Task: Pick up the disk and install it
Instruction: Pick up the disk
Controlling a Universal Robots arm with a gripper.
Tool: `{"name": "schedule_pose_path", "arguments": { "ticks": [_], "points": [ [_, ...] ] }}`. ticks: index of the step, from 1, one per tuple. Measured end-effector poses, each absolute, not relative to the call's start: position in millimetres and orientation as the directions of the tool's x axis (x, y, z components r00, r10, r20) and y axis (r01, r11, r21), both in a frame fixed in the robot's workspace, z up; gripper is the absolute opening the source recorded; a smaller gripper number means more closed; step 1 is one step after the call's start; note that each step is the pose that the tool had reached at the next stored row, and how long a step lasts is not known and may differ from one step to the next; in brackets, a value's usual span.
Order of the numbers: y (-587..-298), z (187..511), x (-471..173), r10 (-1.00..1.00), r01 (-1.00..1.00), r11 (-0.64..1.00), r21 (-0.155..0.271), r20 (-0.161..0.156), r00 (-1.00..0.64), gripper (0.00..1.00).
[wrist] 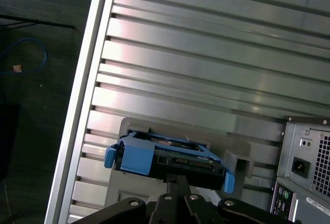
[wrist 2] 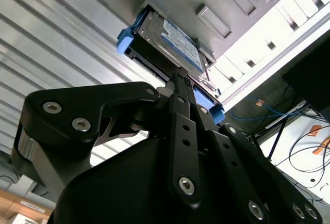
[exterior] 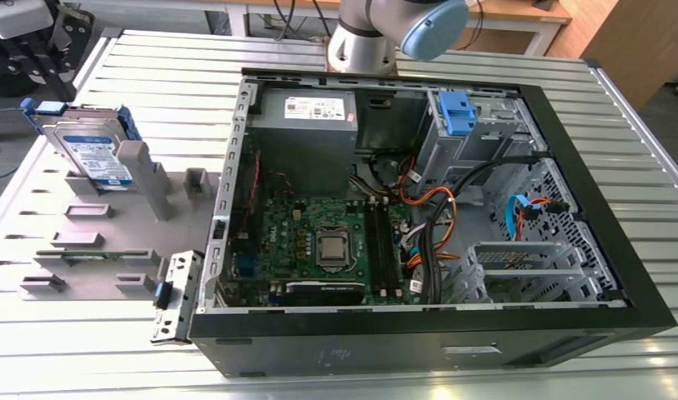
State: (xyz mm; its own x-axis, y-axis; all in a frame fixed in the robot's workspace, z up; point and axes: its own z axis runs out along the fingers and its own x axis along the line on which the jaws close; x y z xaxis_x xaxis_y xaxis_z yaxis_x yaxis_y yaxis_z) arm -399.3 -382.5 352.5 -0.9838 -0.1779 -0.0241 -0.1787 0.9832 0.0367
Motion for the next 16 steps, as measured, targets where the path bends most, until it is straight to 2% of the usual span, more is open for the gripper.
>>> {"name": "schedule_pose_path", "arguments": {
  "ticks": [16],
  "points": [
    [-382.5, 352.5, -399.3, -0.266, -0.267, 0.963, 0.037, -0.024, -0.964, 0.11]
  ]
}}
